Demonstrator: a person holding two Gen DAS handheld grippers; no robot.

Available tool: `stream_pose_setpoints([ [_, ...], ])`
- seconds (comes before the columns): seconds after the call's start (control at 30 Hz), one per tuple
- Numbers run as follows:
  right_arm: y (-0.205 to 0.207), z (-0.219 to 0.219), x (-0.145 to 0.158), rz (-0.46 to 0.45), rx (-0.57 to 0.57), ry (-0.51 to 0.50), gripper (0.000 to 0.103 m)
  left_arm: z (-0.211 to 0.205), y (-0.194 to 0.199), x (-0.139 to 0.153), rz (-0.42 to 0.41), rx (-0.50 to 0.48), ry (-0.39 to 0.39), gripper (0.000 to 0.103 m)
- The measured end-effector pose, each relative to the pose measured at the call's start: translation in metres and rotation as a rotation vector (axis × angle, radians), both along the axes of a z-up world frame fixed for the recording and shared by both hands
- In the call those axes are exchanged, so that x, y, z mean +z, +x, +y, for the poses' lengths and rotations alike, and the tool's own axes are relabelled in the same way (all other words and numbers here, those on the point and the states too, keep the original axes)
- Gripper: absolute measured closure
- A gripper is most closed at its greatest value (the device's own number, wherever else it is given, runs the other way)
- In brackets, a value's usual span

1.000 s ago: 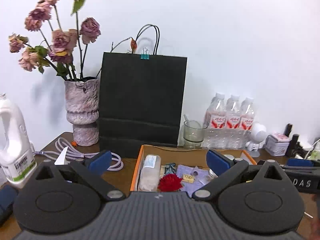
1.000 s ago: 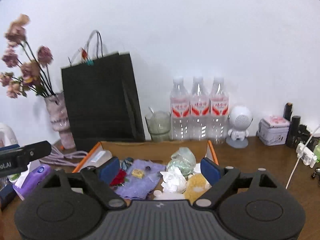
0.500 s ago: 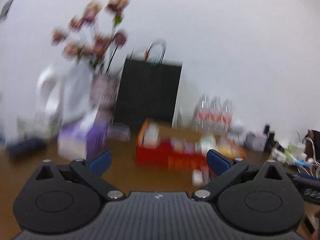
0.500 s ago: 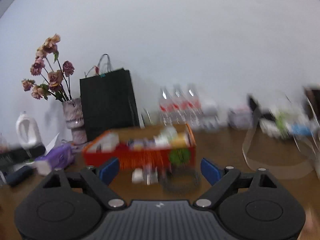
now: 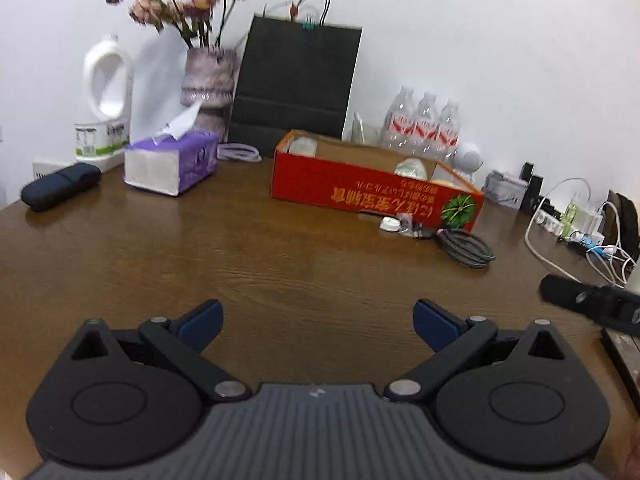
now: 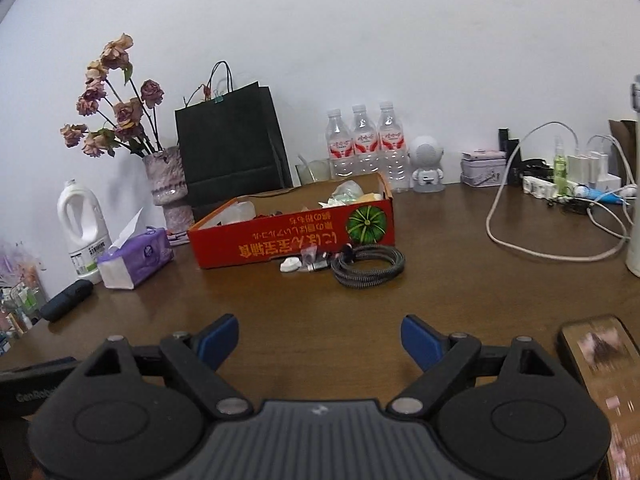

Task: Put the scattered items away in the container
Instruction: 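Grasp the white round cap with the left tool while the right tool grasps the black cable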

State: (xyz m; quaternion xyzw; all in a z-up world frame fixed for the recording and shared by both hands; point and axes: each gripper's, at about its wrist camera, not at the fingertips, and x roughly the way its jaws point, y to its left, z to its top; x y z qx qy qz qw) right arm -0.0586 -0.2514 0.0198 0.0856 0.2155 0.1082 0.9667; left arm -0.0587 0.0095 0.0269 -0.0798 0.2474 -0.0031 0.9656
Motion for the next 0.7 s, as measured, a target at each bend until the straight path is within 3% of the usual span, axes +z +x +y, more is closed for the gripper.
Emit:
stream_pose_setpoints([
  [0.17,0.07,-0.002,0.006,0.07,0.008,0.064,0.042,-0.013,0.083,-0.003,0.018,-0.136,0.06,0.002],
  [0.27,0.131,0.003,-0.001,0.146,-0.023,0.094,0.048,-0.027,0.137,0.0,0.019,-0.224,0.047,0.008],
  [0.37,0.192,0.006,-0.016,0.268,-0.059,0.144,0.056,-0.043,0.194,-0.005,0.042,-0.305,0.096,0.027],
  [0.43,0.218,0.008,-0.022,0.295,-0.091,0.152,0.056,-0.051,0.224,-0.012,0.077,-0.33,0.122,0.038],
  [0.53,0.245,0.014,-0.03,0.32,-0.087,0.105,0.057,-0.054,0.248,-0.02,0.094,-0.357,0.06,0.04],
  [0.63,0.25,0.024,-0.032,0.276,-0.031,-0.055,0.065,-0.058,0.261,-0.026,0.123,-0.368,0.051,0.044],
  [0.7,0.245,0.025,-0.029,0.262,0.004,-0.123,0.065,-0.062,0.267,-0.031,0.15,-0.363,0.068,0.057],
])
